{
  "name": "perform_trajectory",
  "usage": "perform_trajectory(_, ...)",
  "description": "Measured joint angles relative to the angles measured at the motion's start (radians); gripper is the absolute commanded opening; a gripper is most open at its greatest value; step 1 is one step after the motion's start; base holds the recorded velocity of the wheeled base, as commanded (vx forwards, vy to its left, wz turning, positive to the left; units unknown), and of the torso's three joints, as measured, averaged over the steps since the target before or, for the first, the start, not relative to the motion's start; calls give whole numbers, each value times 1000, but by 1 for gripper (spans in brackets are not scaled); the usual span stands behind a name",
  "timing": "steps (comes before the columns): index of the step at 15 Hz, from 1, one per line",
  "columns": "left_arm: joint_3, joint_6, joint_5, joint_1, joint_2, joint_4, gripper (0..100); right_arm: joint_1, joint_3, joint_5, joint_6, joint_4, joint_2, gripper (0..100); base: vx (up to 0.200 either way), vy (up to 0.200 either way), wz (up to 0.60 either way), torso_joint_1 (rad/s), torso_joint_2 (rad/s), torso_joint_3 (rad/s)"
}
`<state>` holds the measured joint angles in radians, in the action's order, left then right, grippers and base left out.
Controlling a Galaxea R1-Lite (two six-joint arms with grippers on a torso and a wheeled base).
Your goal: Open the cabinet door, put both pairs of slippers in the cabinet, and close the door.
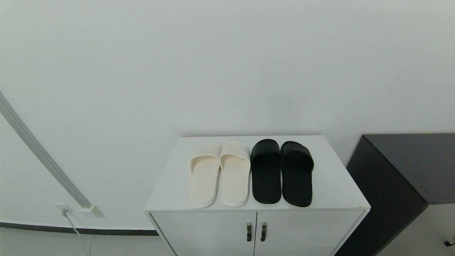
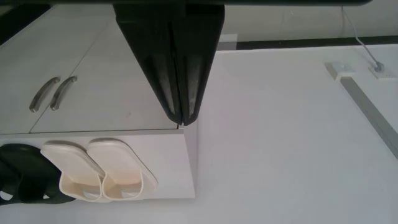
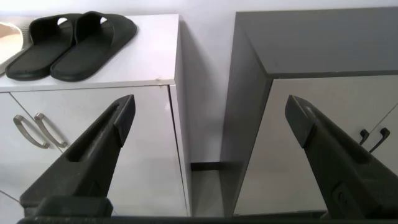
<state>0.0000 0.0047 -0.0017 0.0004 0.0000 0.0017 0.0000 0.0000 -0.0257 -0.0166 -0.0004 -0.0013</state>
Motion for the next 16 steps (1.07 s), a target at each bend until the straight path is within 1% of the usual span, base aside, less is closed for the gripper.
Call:
perform_trajectory(10,0,0,0,1,0,0,0,0,-4,-3,0,-5,1,100,0,0,0,0,0,0)
perform_trajectory(12,0,0,0,0,0,0,0,4,-90,-7,55,4,30,100,0,0,0,0,0,0)
perform_trajectory(13,0,0,1,1,0,0,0,12,-141,-5,68,31,66,100,0,0,0,0,0,0)
perform_trajectory(14,0,0,0,1,0,0,0,23,-173,1,49,58,103,100,0,0,0,0,0,0)
perform_trajectory(16,0,0,0,1,0,0,0,39,-163,40,26,73,150,100,0,0,0,0,0,0)
